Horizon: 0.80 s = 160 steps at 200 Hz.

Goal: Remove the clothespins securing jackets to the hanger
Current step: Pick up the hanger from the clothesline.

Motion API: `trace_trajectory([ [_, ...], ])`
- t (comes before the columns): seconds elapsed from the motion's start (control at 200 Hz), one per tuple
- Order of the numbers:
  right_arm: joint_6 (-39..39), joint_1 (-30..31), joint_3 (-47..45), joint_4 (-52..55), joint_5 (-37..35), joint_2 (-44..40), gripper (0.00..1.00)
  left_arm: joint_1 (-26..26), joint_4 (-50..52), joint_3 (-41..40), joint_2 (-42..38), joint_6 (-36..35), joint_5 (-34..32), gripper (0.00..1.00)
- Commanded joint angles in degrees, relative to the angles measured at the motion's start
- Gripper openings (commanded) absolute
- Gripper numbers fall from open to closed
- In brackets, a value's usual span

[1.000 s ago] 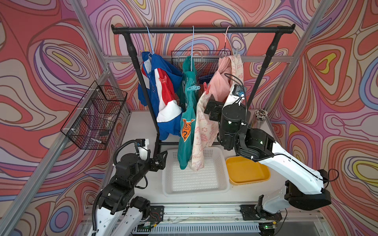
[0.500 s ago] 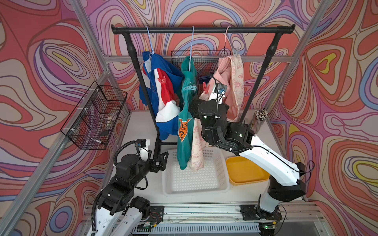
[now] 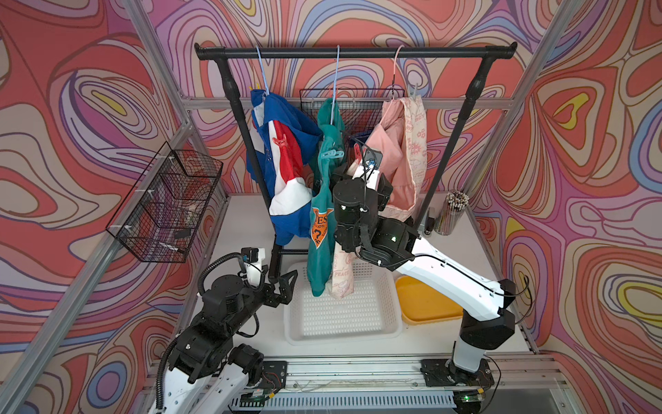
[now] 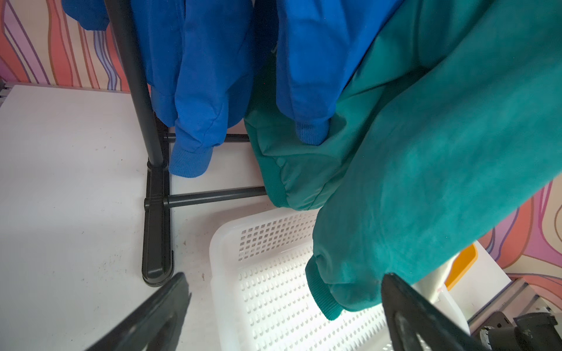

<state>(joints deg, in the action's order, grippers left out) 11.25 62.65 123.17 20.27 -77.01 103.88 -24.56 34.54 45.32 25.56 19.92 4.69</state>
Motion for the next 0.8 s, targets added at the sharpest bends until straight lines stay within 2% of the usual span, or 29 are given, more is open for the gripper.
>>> trace_trajectory([
  [0.0,-3.5,0.1,-0.9,-2.7,-2.6,-1.6,0.84,-0.7,1.5,-0.3,-0.7,-0.4,-1.0,1.00],
  [0.105,-1.2,0.1,-1.7,1.0,-1.5,-3.2,0.75,-0.8,1.6,-0.3,-1.0,-0.3,-1.2,1.00],
  [0.205,2.7,-0.1,-0.6,9.4,0.9,-4.7,0.65,-1.0,1.8,-0.3,-1.2,-0.3,-1.4,1.00],
  [0.356,15.8,-3.0,2.5,28.4,9.7,-7.1,0.50,-1.0,2.0,-0.3,-1.0,-0.3,-1.4,1.00],
  [0.421,16.7,-4.2,-0.4,29.2,13.6,-9.9,0.49,-1.1,1.9,-0.3,-0.9,-0.3,-1.4,1.00],
  [0.661,19.3,-6.4,-6.4,33.6,20.5,-16.4,0.51,-1.1,1.9,-0.4,0.4,-0.2,-0.9,1.00],
  [0.796,18.5,-8.3,-8.2,34.5,24.6,-19.4,0.58,-1.1,1.8,-0.4,0.9,-0.4,-0.7,1.00],
])
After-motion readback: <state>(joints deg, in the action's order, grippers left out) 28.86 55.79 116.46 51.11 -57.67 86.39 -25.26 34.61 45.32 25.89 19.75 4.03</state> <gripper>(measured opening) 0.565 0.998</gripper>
